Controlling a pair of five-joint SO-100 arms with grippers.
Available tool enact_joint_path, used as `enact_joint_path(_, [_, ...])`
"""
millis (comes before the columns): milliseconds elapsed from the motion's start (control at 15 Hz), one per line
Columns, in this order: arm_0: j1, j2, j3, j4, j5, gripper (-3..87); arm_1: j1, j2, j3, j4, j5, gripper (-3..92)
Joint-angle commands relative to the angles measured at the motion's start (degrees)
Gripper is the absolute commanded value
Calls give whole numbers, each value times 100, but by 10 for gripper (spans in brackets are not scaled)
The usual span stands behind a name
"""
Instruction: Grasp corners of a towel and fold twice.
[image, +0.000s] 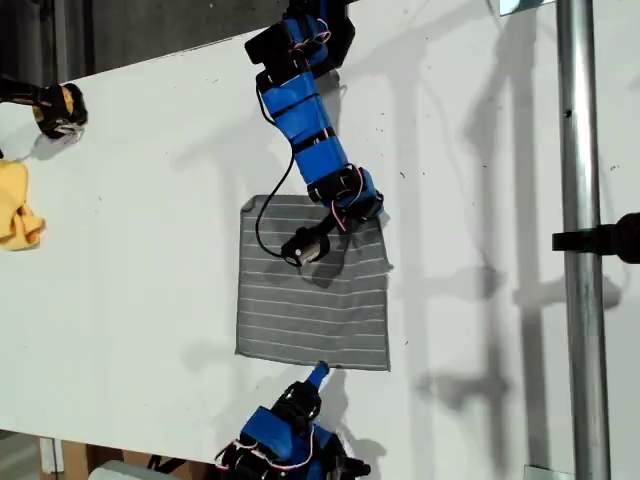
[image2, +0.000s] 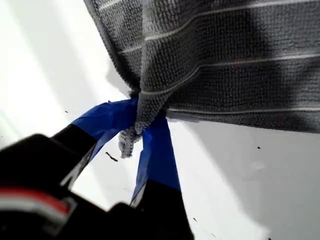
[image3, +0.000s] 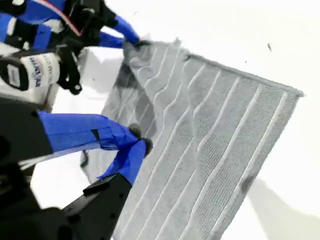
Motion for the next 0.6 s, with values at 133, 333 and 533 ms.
enact_joint_path(133, [536, -1107, -1169, 62, 1125, -16, 18, 79, -316, -9, -44, -2])
enact_joint_path(333, [738, -1670, -1758, 773, 1257, -16, 18, 88, -299, 0, -44, -2])
enact_joint_path(533, [668, -1819, -1872, 1099, 1143, 10, 18, 88, -299, -9, -44, -2])
